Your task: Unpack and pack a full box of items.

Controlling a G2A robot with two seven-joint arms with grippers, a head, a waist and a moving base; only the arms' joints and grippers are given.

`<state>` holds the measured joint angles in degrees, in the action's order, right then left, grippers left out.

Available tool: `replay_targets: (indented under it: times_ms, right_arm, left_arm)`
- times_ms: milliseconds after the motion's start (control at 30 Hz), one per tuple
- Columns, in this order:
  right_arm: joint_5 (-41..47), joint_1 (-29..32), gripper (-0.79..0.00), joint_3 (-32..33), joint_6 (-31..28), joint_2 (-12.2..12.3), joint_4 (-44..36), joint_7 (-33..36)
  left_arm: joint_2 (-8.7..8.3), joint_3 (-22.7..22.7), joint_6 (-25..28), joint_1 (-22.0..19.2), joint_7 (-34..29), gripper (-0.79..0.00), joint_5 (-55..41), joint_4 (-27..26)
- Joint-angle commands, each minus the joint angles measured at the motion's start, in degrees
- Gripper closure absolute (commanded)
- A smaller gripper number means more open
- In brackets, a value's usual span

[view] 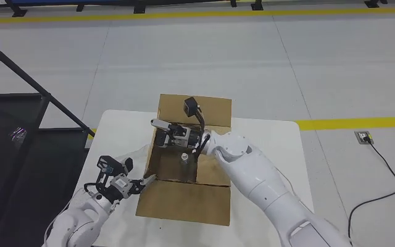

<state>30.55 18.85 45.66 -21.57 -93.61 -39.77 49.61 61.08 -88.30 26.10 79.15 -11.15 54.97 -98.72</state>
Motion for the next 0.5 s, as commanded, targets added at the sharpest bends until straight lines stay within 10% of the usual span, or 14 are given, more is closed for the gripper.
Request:
replay_targets:
  times_ms: [0,467]
  right_arm:
    - [0.3,-0.1,-0.785,-0.1,-0.4,-0.3,0.2,0.8]
    - [-0.5,1.0,-0.785,2.8,-5.3,0.0,-0.3,5.3]
  left_arm:
    - [0.08,-0.2,-0.8,-0.1,0.8,-0.785,-1.0,0.0]
    - [-0.06,-5.3,-1.9,3.2,3.4,-0.785,-6.2,1.8]
